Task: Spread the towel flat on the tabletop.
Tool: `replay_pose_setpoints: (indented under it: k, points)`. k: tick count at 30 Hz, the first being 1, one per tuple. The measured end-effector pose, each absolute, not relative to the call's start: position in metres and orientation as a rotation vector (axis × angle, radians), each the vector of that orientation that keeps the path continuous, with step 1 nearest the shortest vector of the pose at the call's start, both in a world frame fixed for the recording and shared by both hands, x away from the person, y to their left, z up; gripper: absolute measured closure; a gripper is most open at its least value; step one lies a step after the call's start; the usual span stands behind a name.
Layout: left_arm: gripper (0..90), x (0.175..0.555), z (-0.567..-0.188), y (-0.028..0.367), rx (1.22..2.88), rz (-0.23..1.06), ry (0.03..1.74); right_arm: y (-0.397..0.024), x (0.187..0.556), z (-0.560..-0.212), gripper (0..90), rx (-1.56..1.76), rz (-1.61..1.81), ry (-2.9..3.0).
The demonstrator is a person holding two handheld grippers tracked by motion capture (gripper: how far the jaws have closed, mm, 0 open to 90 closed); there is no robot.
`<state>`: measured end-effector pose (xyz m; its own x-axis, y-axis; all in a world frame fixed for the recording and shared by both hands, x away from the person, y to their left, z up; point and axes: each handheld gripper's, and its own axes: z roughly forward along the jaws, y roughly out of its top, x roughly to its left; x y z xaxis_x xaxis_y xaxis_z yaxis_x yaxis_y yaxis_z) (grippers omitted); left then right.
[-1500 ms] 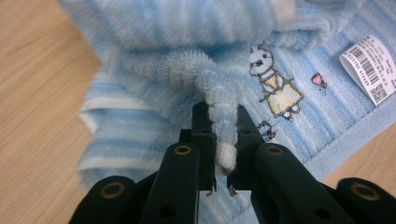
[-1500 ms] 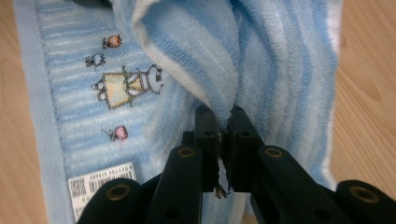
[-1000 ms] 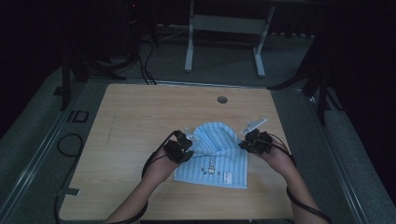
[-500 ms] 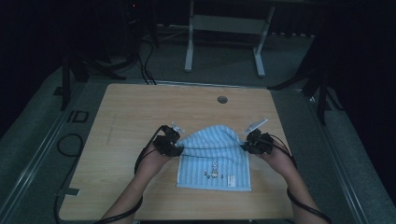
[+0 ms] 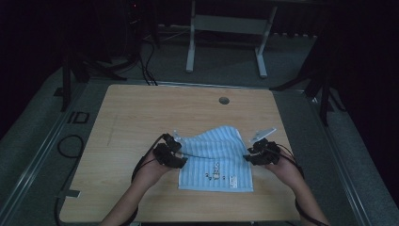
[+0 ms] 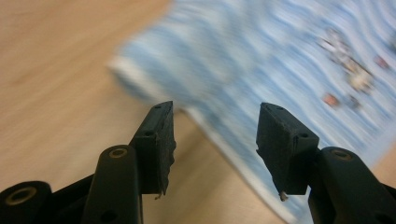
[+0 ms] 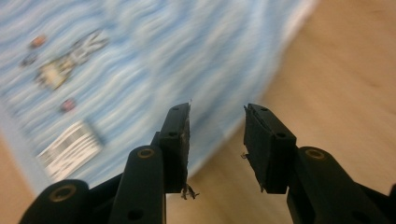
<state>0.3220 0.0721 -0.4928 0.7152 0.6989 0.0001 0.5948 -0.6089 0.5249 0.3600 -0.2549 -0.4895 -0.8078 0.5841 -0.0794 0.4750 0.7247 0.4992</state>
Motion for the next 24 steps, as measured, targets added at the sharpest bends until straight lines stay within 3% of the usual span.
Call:
replay_pose_setpoints:
  k: [8, 15, 24]
  points:
    - [46.4, 0.323, -0.521, 0.054, 2.477, 0.203, 0.962, -0.244, 0.352, -0.518, 56.8, 0.824, 0.634, 2.758]
    - [46.5, 0.336, -0.531, 0.052, 2.489, 0.216, 0.990, -0.240, 0.365, -0.527, 57.6, 0.854, 0.627, 2.754]
    - [42.6, 0.377, -0.532, 0.056, 2.464, 0.276, 1.083, -0.232, 0.412, -0.527, 62.2, 0.967, 0.627, 2.739]
